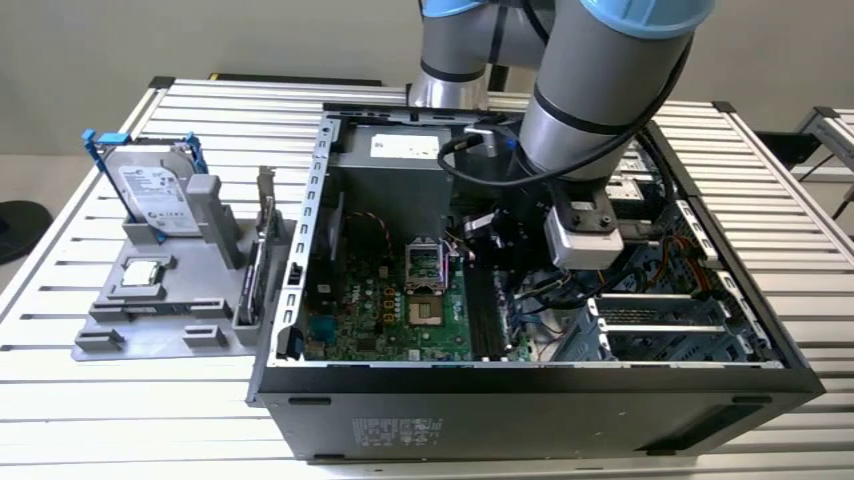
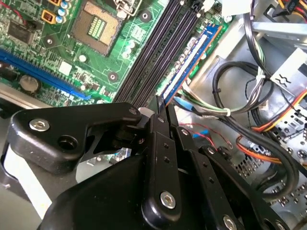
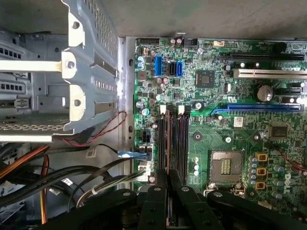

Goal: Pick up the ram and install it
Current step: 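Insert the ram into the slot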

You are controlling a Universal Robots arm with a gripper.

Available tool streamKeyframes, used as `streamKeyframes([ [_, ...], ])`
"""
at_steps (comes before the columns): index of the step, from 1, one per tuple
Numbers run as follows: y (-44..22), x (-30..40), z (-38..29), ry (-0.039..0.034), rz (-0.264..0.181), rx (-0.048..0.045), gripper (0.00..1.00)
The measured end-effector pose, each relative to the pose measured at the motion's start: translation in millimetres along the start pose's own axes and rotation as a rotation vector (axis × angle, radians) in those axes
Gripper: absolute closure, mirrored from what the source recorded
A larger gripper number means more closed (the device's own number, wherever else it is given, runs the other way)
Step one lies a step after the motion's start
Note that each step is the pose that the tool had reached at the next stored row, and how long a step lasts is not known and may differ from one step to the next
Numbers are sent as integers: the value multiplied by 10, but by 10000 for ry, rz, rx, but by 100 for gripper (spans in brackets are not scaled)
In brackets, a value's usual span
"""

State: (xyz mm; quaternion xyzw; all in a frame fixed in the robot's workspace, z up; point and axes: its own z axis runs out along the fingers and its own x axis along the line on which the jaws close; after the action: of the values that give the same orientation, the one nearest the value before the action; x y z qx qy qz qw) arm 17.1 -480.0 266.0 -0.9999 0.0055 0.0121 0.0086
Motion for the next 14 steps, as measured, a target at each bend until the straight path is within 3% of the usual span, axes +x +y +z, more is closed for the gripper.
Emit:
streamKeyframes([
  [4, -3, 2, 56, 0, -7, 135, 100],
  [14, -17, 5, 206, 0, -13, 154, 100],
])
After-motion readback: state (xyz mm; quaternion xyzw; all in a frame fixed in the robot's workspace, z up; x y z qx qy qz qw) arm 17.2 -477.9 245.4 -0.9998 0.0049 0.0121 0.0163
